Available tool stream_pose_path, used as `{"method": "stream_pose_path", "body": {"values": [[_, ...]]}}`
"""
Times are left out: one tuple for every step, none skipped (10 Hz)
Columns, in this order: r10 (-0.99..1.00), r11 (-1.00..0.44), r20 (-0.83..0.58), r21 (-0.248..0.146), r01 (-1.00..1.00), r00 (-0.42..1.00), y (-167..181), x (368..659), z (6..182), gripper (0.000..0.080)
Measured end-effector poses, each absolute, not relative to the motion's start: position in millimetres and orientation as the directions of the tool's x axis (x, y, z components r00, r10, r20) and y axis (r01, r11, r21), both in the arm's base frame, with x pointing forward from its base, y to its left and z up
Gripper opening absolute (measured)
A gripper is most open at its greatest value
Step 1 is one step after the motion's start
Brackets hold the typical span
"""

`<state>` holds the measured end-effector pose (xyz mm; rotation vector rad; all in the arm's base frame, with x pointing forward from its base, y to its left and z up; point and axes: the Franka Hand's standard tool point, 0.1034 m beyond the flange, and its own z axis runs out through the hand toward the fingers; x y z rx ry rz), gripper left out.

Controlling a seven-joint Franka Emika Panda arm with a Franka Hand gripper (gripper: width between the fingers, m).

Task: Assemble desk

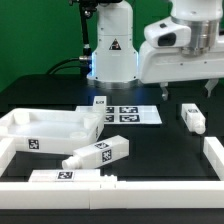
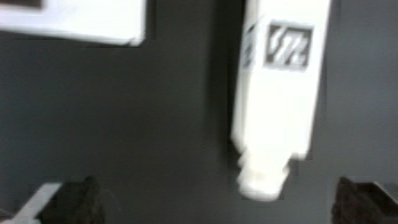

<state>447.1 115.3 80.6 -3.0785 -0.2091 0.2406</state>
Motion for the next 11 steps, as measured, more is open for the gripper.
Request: {"method": "stream_pose_path", "body": {"values": [[0.162, -0.986, -0.140, -0.062, 0.154, 0.977, 114.4, 450.6, 81.3, 0.0648], [0.159, -0.986, -0.145, -0.062, 0.152, 0.977, 115.7, 447.9, 80.0, 0.0648], [0.159, -0.987, -0.145, -0.061, 0.151, 0.977, 115.3, 448.0, 80.0, 0.0648], [0.158, -0.987, -0.145, -0.061, 0.151, 0.977, 115.1, 448.0, 79.9, 0.0648], [0.160, -0.986, -0.144, -0.062, 0.152, 0.977, 113.1, 448.8, 79.9, 0.0648], [0.183, -0.982, -0.148, -0.078, 0.173, 0.972, 99.2, 458.9, 80.9, 0.0648], [0.202, -0.978, -0.176, -0.093, 0.188, 0.963, 81.6, 481.5, 89.0, 0.0648], [0.230, -0.970, -0.209, -0.134, 0.205, 0.951, 66.4, 507.1, 94.3, 0.0648], [0.224, -0.971, -0.203, -0.134, 0.199, 0.953, 61.5, 520.1, 95.7, 0.0648], [0.228, -0.970, -0.206, -0.135, 0.203, 0.952, 63.5, 516.7, 94.4, 0.0648], [0.228, -0.970, -0.207, -0.135, 0.204, 0.951, 63.9, 516.2, 94.0, 0.0648]]}}
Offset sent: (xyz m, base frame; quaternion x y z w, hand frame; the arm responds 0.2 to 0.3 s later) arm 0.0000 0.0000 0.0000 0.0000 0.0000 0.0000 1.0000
